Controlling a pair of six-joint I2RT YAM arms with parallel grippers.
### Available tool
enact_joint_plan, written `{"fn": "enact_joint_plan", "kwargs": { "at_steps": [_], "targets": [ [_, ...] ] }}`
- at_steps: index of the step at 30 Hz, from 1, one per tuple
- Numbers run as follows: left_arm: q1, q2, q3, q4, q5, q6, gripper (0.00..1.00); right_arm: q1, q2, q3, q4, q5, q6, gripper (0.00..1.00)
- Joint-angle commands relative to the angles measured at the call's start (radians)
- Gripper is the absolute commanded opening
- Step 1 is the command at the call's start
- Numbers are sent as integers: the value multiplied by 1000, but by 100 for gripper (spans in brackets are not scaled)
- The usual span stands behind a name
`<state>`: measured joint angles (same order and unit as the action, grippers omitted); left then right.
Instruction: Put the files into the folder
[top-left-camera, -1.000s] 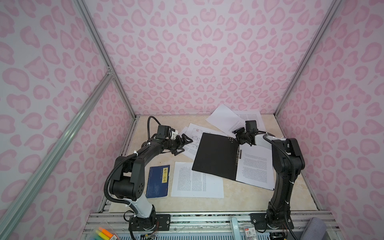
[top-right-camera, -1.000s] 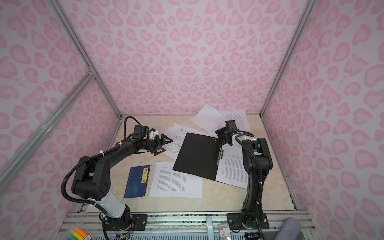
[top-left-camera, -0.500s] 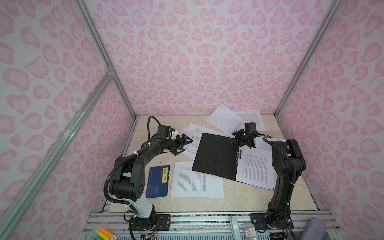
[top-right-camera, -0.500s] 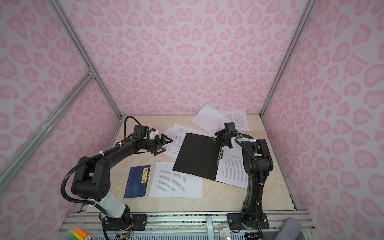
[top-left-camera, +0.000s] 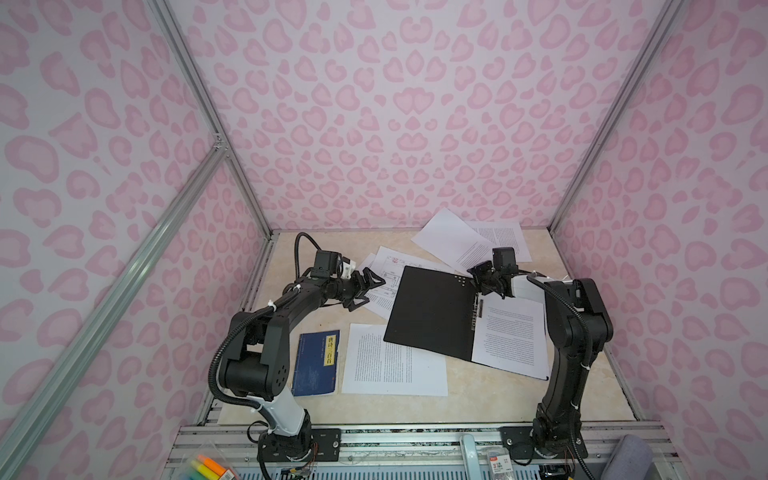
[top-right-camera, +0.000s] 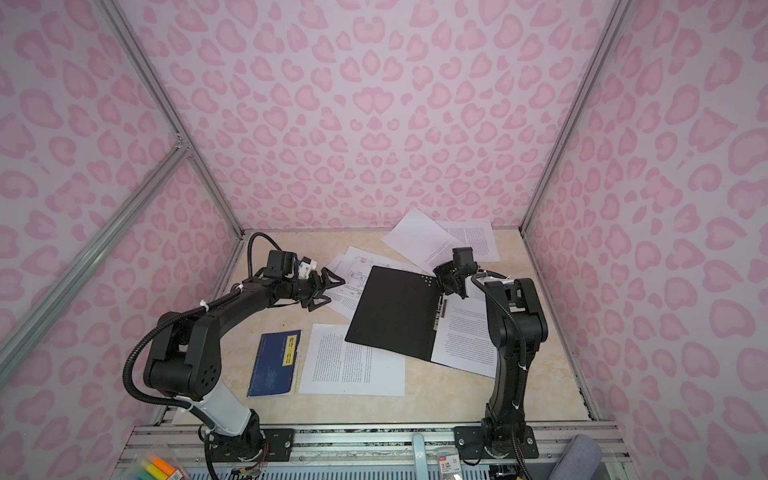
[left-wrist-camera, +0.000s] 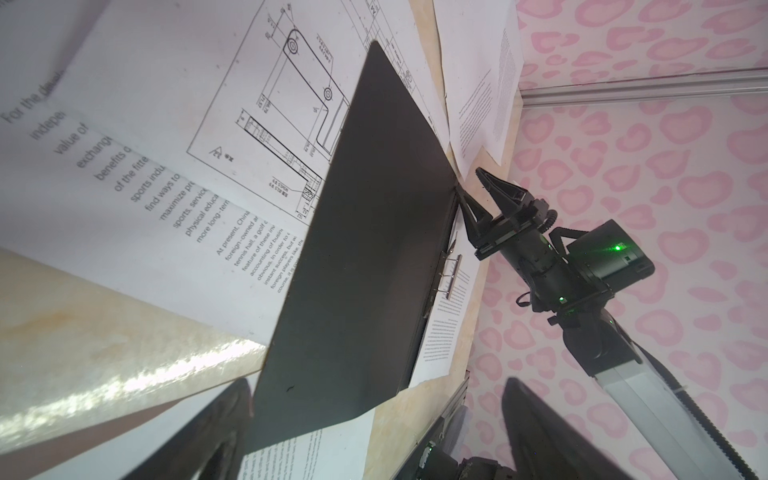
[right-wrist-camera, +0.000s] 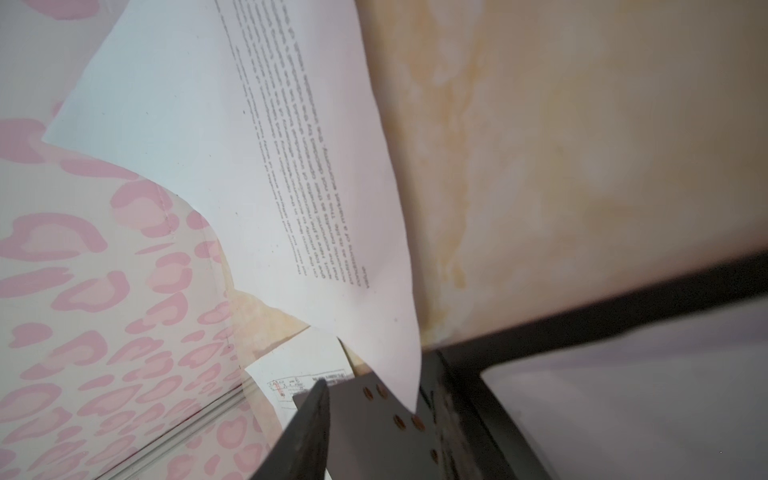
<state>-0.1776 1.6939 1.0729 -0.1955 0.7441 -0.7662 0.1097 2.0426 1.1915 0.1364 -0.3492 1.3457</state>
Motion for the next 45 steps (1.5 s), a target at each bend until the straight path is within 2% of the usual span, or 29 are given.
{"fn": "enact_joint_plan", "kwargs": {
  "at_steps": [1, 7, 9, 10, 13, 18, 25, 30, 33, 36, 42, 45],
  "targets": [
    [1, 7, 1, 29, 17, 1, 95, 2, 33, 14, 3, 39, 22, 40],
    [4, 6, 2, 35, 16, 1, 95, -2, 78, 49, 31, 57, 38, 28],
    [4, 4, 6, 40, 17, 1, 95, -3, 94, 56, 71, 50, 39, 12],
    [4, 2, 8, 42, 15, 3, 95, -5, 100, 66, 84, 37, 30, 1],
    [4, -7, 25, 33, 16, 13, 95, -5, 89, 95, 82, -18, -23, 0],
    [6, -33, 70, -16, -18, 51, 96, -3, -27, 125, -24, -130, -201, 0],
    [7, -49, 142, -38, -75, 80, 96, 32, -211, 284, -405, -285, -542, 0],
    [17, -26, 240, -74, -90, 165, 96, 96, -242, 485, -682, -437, -786, 0],
    [37, 5, 316, -67, -46, 219, 96, 140, -248, 603, -838, -469, -918, 0],
    [62, 61, 399, -76, 19, 285, 96, 165, -267, 665, -894, -542, -979, 0],
    [137, 165, 466, 26, 193, 345, 96, 198, -332, 681, -864, -708, -990, 0],
    [143, 219, 508, 40, 310, 442, 96, 213, -378, 655, -812, -773, -987, 0]
  ]
}}
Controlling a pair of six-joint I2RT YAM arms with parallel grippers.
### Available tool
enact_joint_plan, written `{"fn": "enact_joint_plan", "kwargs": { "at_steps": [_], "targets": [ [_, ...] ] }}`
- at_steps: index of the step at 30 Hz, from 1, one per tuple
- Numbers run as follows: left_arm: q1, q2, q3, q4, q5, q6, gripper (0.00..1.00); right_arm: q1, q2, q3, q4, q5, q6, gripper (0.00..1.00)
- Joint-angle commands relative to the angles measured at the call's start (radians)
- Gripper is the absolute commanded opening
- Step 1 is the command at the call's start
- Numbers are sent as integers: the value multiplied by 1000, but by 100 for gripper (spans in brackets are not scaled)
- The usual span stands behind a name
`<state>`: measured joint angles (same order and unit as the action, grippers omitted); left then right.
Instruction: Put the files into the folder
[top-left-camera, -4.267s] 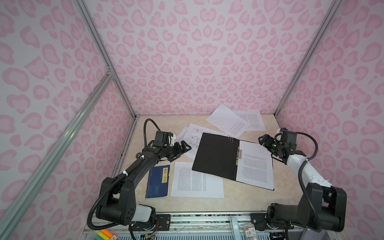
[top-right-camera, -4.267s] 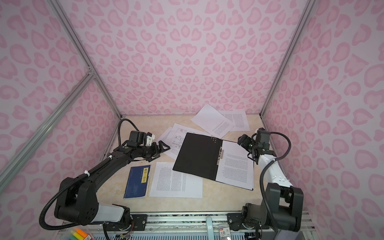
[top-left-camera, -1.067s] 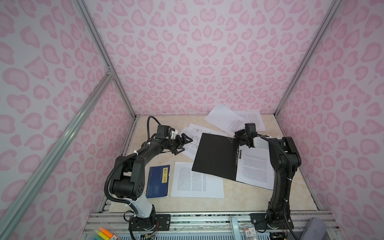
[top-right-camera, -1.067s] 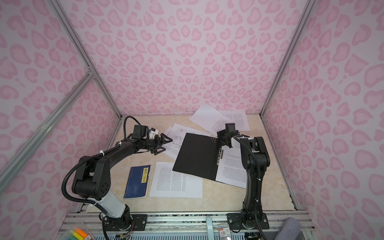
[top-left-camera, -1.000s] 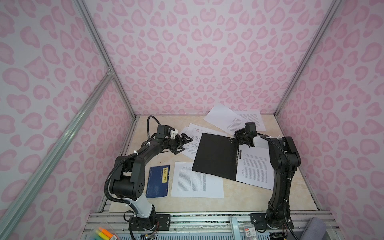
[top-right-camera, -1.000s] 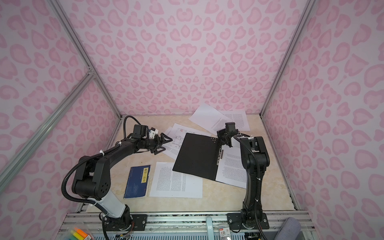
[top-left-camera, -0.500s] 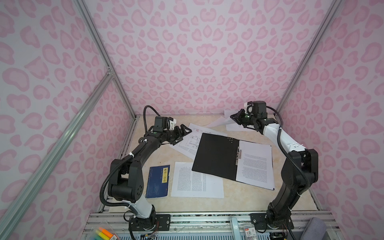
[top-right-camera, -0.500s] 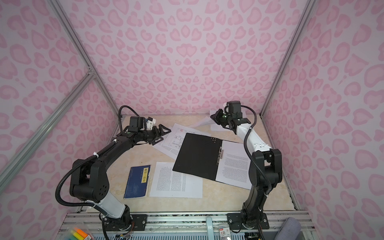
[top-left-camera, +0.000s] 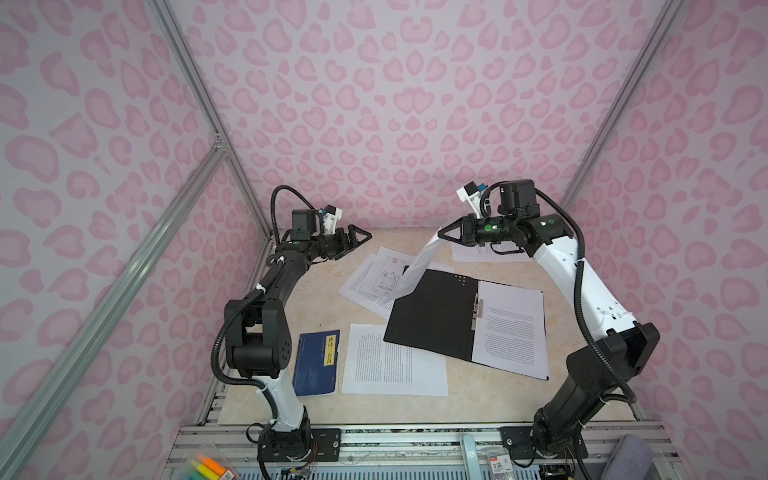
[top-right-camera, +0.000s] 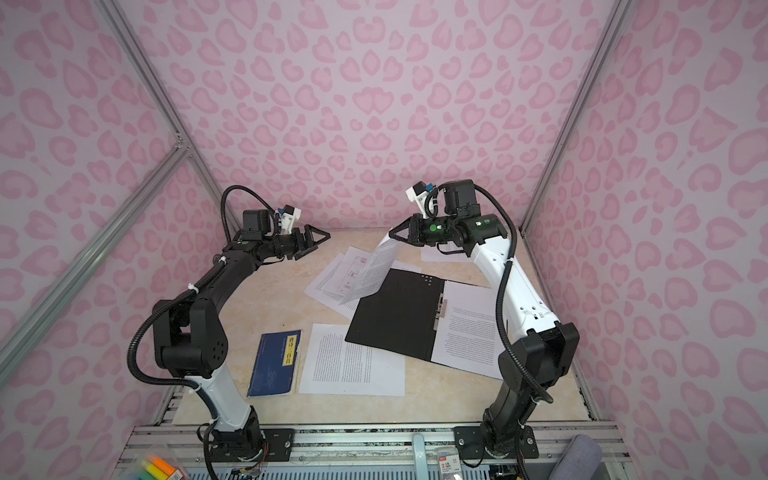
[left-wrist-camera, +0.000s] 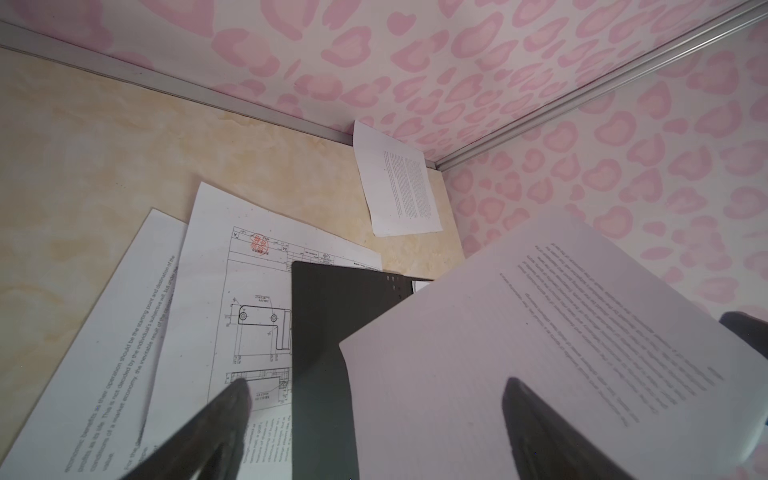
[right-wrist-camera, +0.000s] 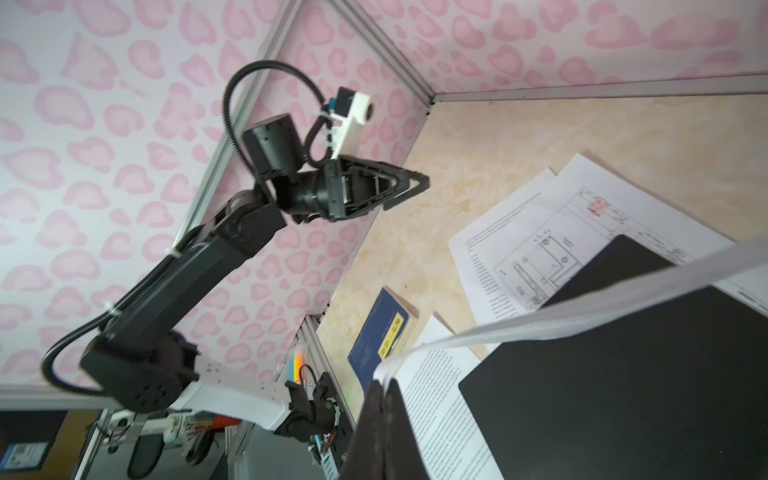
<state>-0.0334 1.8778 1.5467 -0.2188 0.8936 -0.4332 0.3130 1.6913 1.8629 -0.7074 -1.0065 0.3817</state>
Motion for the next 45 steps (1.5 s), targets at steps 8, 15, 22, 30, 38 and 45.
{"fn": "enact_joint_plan", "kwargs": {
  "at_steps": [8, 15, 22, 30, 38, 45],
  "targets": [
    [-47, 199, 183, 114, 504, 172, 96, 10, -107, -104, 287, -242, 101, 0],
    [-54, 273, 250, 113, 605, 186, 97, 74, 15, 31, 324, -284, 133, 0],
    [-19, 335, 282, 93, 629, 194, 98, 167, 161, 226, 336, -310, 182, 0],
    [30, 342, 254, 119, 516, 125, 98, 185, 192, 194, 318, -328, 126, 0],
    [54, 361, 189, 139, 275, -51, 98, -41, 99, -197, -52, -90, -264, 0],
    [-1, 260, 29, 104, 139, -21, 98, -127, 317, -123, -349, 131, -493, 0]
  ]
}}
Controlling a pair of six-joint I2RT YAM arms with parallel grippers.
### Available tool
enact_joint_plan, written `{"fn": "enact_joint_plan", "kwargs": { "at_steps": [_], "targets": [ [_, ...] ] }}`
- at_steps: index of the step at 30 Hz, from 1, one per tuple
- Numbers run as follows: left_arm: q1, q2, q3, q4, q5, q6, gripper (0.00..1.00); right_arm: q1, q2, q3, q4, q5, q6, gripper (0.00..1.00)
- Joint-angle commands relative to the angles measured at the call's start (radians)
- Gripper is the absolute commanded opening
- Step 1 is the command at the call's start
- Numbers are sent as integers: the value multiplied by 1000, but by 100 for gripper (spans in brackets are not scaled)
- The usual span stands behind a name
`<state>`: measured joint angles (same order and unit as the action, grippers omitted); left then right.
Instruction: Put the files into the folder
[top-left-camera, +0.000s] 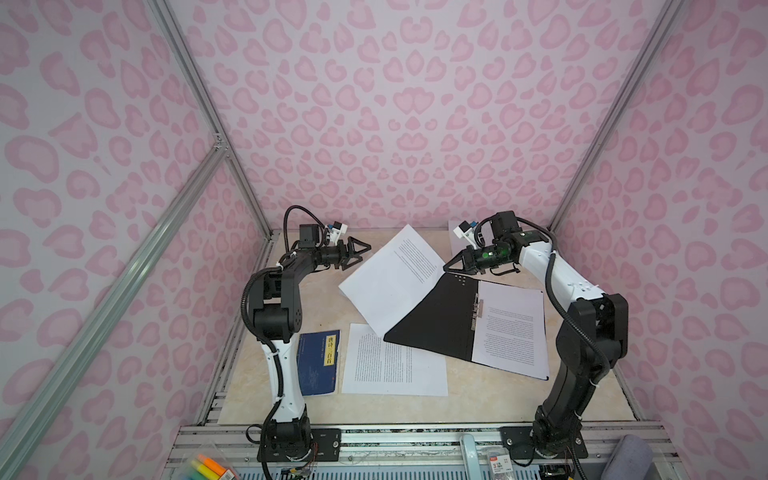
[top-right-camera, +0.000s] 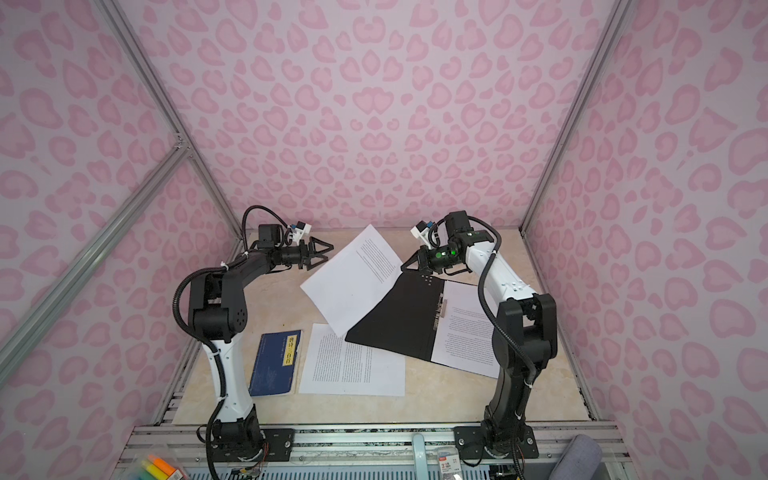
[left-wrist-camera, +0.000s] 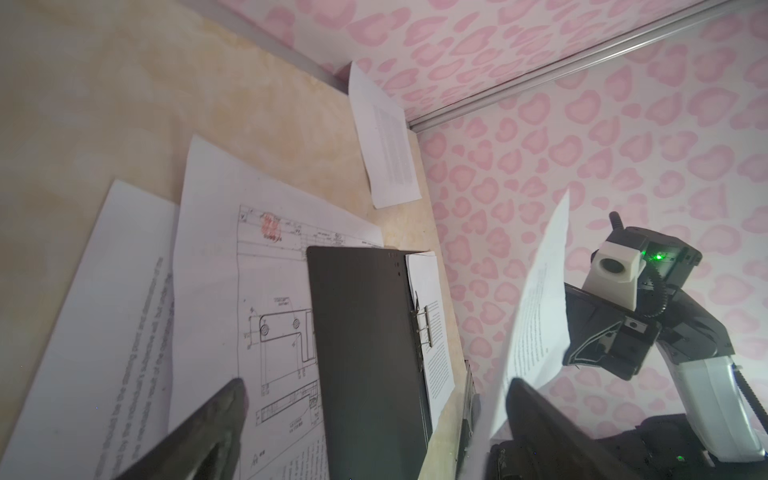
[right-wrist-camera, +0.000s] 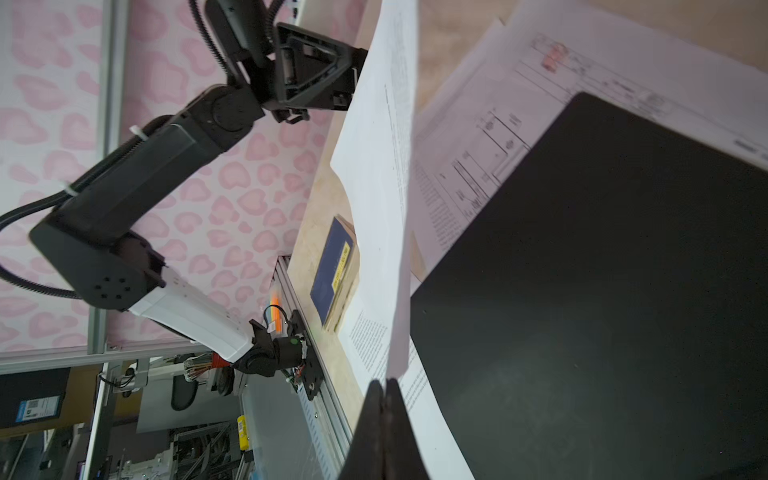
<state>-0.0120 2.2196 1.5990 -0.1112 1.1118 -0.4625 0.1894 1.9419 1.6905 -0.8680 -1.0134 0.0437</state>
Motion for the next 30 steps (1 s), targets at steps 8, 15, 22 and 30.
{"fn": "enact_joint_plan", "kwargs": {
  "at_steps": [8, 15, 22, 30],
  "targets": [
    [-92, -76, -47, -133, -179, 73, 98, 6, 337, 354, -381, 422, -223, 0],
    [-103, -43, -28, -196, -196, 94, 98, 36, 416, 444, -285, 527, -123, 29],
    [-137, -95, -117, -162, -237, 29, 98, 44, 149, 105, 81, 726, 171, 53],
    [-175, -213, -242, -125, -302, -76, 98, 121, -157, -410, 471, 629, 479, 60]
  ]
}}
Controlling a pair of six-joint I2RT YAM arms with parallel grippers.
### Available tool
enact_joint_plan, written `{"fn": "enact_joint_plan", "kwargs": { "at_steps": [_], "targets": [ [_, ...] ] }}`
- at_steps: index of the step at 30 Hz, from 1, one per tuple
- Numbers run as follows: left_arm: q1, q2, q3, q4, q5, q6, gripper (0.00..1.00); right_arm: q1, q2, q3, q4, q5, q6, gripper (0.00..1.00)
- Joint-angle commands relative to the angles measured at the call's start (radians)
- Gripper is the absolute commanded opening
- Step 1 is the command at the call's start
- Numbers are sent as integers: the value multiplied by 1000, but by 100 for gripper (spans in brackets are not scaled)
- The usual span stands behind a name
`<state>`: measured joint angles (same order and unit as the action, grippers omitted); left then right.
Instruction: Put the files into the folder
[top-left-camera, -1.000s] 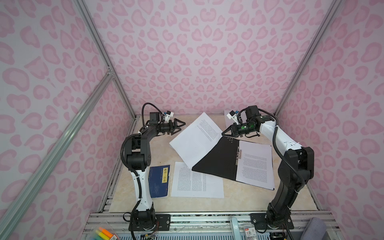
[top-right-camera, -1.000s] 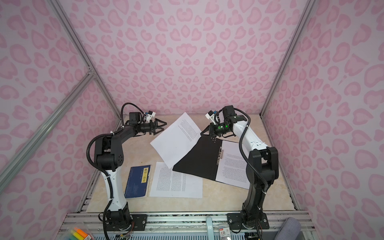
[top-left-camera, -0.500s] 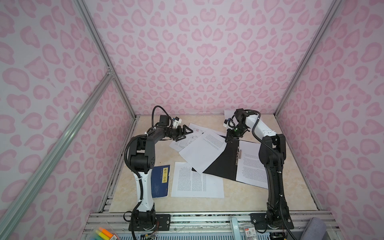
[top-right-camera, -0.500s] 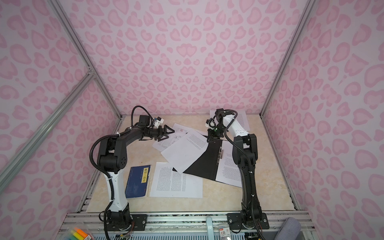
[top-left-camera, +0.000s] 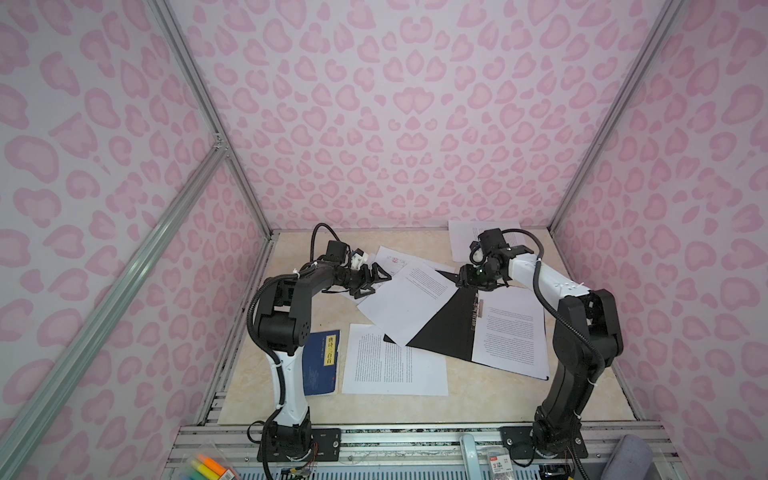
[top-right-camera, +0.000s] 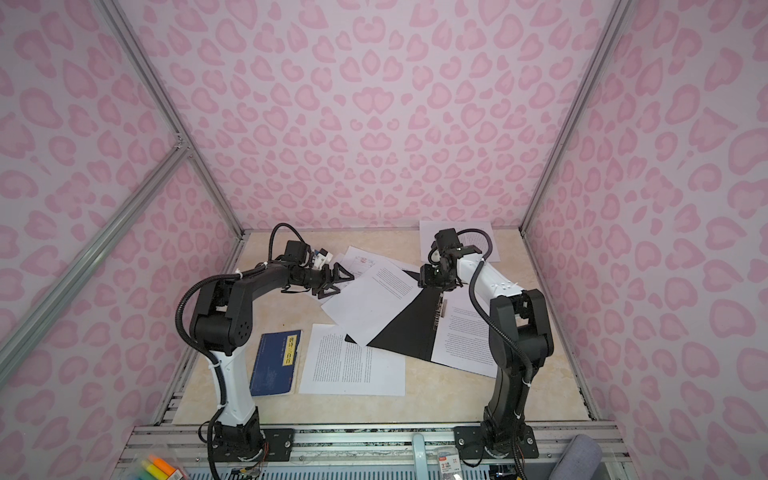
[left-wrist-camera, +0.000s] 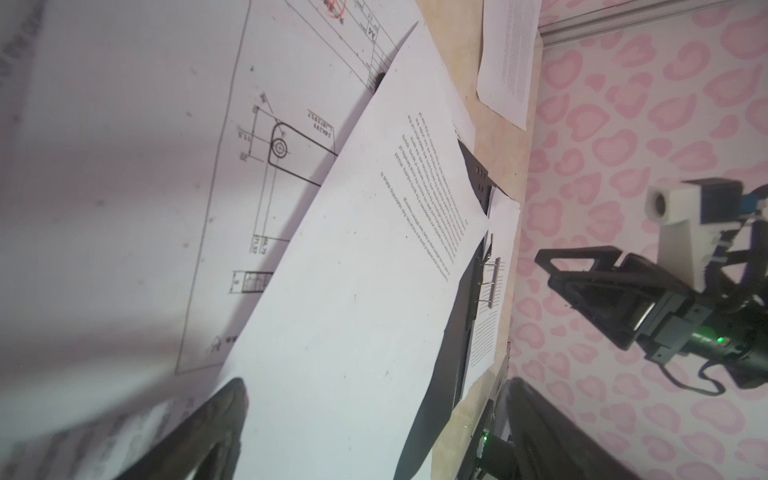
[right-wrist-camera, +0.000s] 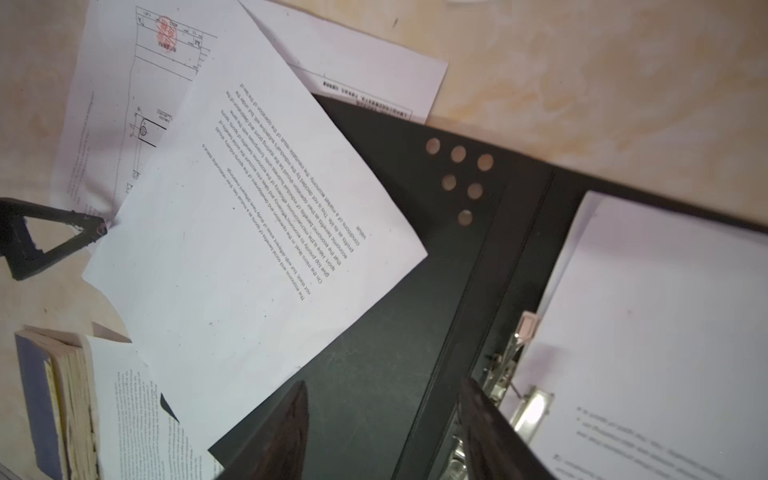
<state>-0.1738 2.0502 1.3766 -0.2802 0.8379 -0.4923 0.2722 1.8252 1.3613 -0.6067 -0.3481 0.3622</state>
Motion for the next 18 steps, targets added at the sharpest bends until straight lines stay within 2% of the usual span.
{"fn": "enact_joint_plan", "kwargs": {
  "at_steps": [1, 7, 11, 18],
  "targets": [
    [-21, -57, -25, 41, -31, -51, 98, 57, -44, -105, 241, -48, 189, 61],
    [-38, -77, -85, 34, -78, -88, 98, 100, -3, -185, 411, -72, 338, 64],
    [-39, -82, -128, 35, -101, -101, 98, 113, -7, -235, 460, -19, 404, 64],
    [-41, -75, -153, 18, -135, -117, 98, 136, 9, -286, 506, -10, 479, 64]
  ]
}}
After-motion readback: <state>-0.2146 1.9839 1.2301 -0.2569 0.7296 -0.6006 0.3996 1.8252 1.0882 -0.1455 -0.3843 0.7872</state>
